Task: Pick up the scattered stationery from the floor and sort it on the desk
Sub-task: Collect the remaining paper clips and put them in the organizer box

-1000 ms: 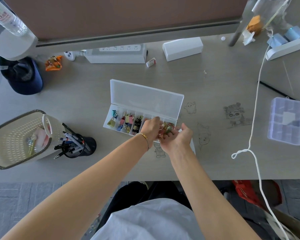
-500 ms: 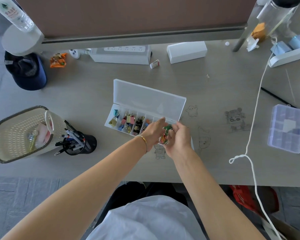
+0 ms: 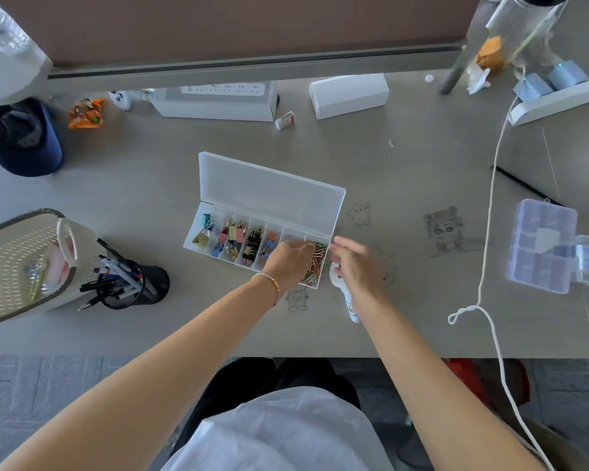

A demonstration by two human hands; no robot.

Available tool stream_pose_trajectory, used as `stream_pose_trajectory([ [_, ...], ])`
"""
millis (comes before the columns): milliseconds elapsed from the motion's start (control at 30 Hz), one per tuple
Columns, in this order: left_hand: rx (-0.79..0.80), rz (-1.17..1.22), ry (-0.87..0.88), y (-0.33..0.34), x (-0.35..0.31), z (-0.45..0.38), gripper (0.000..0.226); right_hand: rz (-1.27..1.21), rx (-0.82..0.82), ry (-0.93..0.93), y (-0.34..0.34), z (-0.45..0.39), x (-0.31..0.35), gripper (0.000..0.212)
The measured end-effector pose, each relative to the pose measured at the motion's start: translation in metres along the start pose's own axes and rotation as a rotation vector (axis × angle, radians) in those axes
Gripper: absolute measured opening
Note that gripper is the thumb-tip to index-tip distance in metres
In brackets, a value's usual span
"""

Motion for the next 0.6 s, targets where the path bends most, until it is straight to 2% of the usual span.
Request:
stream_pose_trajectory([
  [67, -0.028, 0.007, 0.013, -0.002, -0.002, -0.001, 0.013, 0.059, 0.071, -0.049, 0.008, -0.005, -0.004, 0.021],
  [133, -0.033, -0.003, 0.003, -0.004, -0.005, -0.002, 0.022, 0.008, 0.115, -0.052, 0.008, -0.014, -0.005, 0.026],
  [200, -0.100, -0.143, 0.018, -0.009, -0.007, -0.005, 0.025, -0.053, 0.121, -0.050, 0.000, -0.026, -0.002, 0.027],
  [233, -0.163, -0.232, 0.043, -0.011, -0.009, -0.007, 0.027, 0.023, 0.077, -0.102, -0.009, -0.035, 0.001, 0.025],
  [267, -0.229, -0.298, 0.083, -0.013, -0.011, -0.007, 0.030, 0.180, 0.020, -0.181, -0.020, -0.045, 0.003, 0.023],
  [333, -0.307, -0.383, 0.182, -0.011, -0.016, -0.007, 0.029, 0.646, -0.062, -0.323, -0.036, -0.063, 0.010, 0.020],
  [367, -0.315, -0.436, 0.227, -0.008, -0.020, -0.007, 0.027, 0.856, -0.047, -0.370, -0.038, -0.070, 0.013, 0.019],
  [500, -0.251, -0.640, 0.285, 0.009, -0.028, -0.012, 0.024, 1.396, 0.224, -0.506, -0.026, -0.090, 0.020, 0.009],
  [600, -0.222, -0.723, 0.292, 0.014, -0.032, -0.018, 0.022, 1.600, 0.268, -0.628, -0.018, -0.095, 0.021, 0.004],
])
Point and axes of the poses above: each hand's wrist, its own z-axis away from the middle knuckle, its own y-axis out of the palm, x = y × z, the point moved 4 cm from there along -z, towards the middle knuckle, and after that the axes turned 5 degrees about x, right-handed, at the moved point
